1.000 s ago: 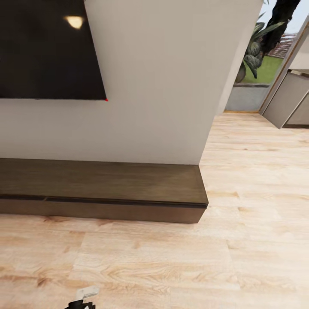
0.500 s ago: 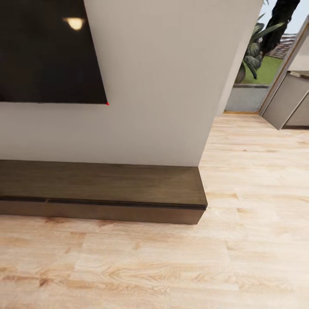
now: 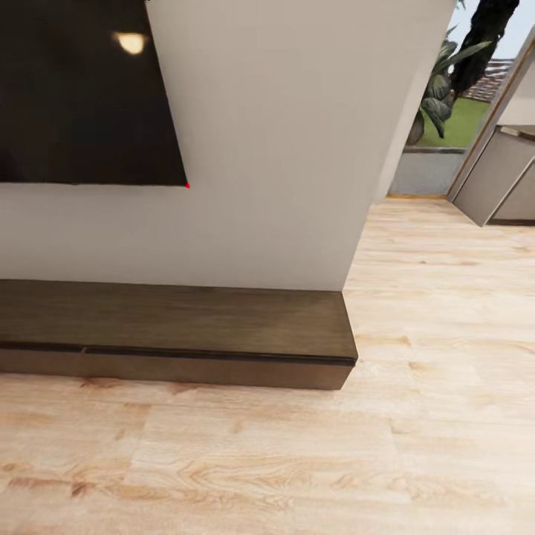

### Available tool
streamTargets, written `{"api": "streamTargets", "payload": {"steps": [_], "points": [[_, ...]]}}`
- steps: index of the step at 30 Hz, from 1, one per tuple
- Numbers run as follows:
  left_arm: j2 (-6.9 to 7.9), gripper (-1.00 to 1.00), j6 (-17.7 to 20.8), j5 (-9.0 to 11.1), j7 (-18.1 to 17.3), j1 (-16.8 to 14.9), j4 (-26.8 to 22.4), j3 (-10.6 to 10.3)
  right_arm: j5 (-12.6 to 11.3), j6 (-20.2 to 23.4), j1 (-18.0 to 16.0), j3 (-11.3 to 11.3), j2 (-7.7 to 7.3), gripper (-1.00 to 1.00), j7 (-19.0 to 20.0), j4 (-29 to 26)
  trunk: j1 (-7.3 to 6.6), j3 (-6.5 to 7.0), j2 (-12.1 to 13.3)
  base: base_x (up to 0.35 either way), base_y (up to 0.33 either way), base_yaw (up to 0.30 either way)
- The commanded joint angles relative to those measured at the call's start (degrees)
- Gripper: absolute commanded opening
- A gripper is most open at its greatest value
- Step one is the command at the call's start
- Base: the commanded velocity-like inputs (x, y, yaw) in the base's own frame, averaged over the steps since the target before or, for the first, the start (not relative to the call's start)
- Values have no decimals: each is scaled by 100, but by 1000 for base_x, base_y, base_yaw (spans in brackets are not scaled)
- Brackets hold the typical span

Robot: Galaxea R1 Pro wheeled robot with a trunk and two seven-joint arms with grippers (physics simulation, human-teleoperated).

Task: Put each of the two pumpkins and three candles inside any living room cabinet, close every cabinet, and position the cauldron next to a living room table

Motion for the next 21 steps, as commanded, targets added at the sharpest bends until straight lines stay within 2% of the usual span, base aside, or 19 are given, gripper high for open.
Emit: {"api": "streamTargets", "payload": {"steps": [1, 5, 10, 21], "points": [[-7, 100, 47, 32, 28, 57, -19, -53, -58, -14, -1, 48, 3, 100, -11, 22, -23, 15, 40, 0, 0, 0], [-29, 100, 30, 29, 30, 287, -18, -53, -63, -20, -1, 40, -4, 100, -10, 38, -111, 87, 200, 0, 0, 0], [-32, 100, 16, 28, 34, 549, -18, -52, -71, -21, -1, 36, -13, 100, -10, 77, -111, 87, 200, 0, 0, 0], [0, 100, 12, 55, 35, 680, -18, -44, -68, -21, -1, 35, -1, 100, -10, 77, -111, 87, 200, 0, 0, 0]]}}
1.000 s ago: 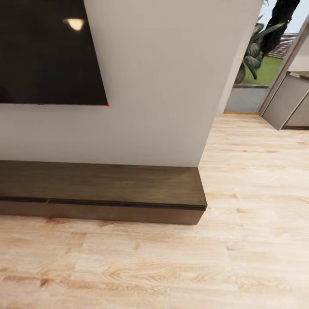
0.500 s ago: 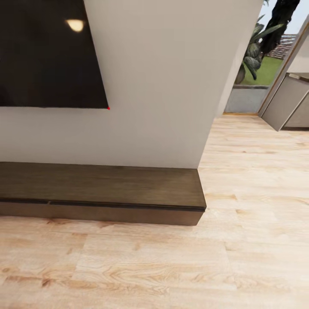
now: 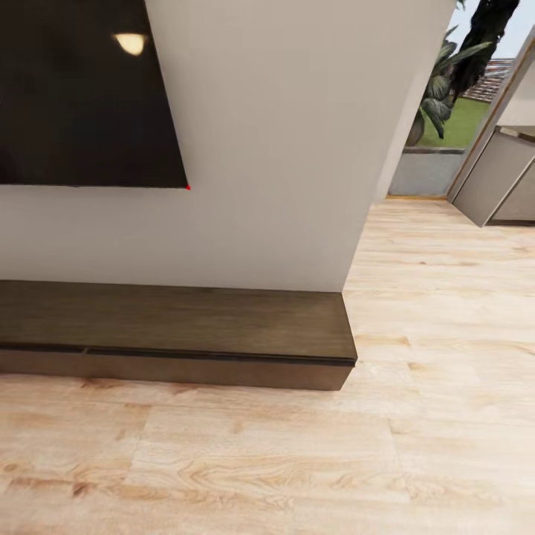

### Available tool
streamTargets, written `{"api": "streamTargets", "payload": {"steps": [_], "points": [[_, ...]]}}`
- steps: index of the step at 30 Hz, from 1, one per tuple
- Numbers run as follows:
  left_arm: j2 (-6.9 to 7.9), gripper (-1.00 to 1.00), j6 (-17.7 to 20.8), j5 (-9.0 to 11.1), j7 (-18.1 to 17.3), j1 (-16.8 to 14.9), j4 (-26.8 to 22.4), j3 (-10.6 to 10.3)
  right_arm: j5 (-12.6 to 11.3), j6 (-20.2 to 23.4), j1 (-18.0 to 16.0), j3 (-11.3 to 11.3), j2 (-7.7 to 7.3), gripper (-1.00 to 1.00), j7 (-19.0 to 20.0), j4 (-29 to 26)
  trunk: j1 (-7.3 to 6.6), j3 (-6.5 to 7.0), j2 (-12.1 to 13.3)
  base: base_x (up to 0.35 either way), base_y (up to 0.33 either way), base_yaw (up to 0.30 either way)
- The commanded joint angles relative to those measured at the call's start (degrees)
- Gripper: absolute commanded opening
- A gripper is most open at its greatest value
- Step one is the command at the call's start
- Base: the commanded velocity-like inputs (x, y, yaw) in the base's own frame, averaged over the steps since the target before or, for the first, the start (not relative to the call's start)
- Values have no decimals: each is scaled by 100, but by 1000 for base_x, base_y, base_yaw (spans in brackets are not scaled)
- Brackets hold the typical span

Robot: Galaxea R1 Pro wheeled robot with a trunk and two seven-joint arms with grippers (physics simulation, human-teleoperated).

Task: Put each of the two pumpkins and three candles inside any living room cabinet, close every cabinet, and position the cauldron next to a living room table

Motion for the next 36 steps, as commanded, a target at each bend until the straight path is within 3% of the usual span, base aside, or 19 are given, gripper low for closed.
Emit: {"api": "streamTargets", "payload": {"steps": [1, 6, 11, 21, 36], "points": [[2, 100, 44, 38, 30, 3, -19, -49, -61, -14, -1, 48, -5, 100, -12, -2, -22, 14, 38, 0, 0, 0], [-16, 100, 51, 43, 27, 5, -19, -49, -60, -14, -1, 46, -9, 100, -12, -1, -132, 104, 239, 0, 0, 0], [-23, 100, 58, 53, 34, 5, -19, -49, -58, -14, -1, 48, 1, 100, -12, -2, -132, 104, 239, 0, 0, 0], [120, 100, 66, 52, 70, 21, -20, -32, -61, -15, -1, 48, -4, 100, -12, -2, -132, 104, 239, 0, 0, 0], [123, 100, -37, 23, 33, 24, -19, -33, -58, -15, -1, 48, -4, 100, -12, -2, -132, 104, 239, 0, 0, 0]]}}
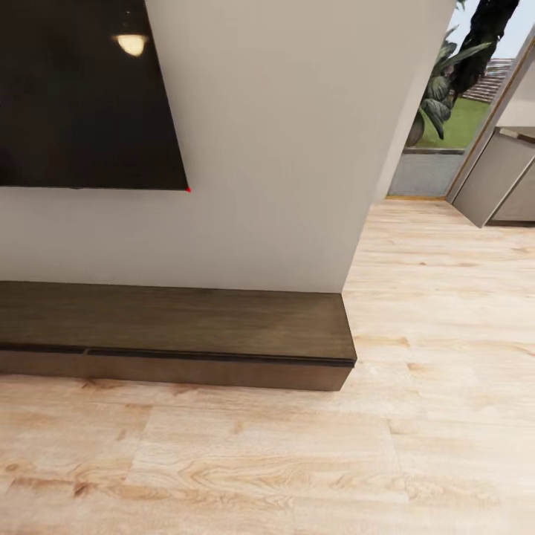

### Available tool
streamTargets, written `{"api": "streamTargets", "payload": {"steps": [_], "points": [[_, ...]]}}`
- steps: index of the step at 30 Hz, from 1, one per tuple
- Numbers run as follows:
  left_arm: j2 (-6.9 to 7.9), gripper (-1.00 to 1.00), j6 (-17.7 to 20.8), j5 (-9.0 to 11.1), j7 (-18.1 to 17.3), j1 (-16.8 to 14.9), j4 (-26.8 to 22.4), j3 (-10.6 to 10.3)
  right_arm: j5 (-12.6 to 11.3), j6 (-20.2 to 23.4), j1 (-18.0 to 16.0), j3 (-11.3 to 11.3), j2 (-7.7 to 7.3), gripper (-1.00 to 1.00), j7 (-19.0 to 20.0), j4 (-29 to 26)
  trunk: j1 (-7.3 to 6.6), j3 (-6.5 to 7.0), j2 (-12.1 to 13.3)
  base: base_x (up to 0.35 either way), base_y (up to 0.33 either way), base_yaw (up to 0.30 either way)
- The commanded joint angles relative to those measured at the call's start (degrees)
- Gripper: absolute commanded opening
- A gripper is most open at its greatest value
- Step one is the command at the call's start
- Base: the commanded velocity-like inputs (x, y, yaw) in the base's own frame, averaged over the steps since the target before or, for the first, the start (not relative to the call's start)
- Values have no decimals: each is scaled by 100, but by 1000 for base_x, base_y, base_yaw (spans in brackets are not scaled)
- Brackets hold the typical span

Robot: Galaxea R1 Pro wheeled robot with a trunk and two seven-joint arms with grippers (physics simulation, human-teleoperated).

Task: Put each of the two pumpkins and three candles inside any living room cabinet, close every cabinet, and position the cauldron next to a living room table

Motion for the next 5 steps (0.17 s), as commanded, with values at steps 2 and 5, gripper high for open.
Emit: {"api": "streamTargets", "payload": {"steps": [2, 5], "points": [[4, 100, 37, 46, 28, 1, -18, -51, -58, -14, -1, 48, 0, 100, -12, -2, 0, -4, -2, 0, 0, 0], [-6, 100, 34, 58, 26, 1, -18, -55, -58, -12, -1, 48, 0, 100, -12, -2, 0, -4, -2, 0, 0, 0]]}}
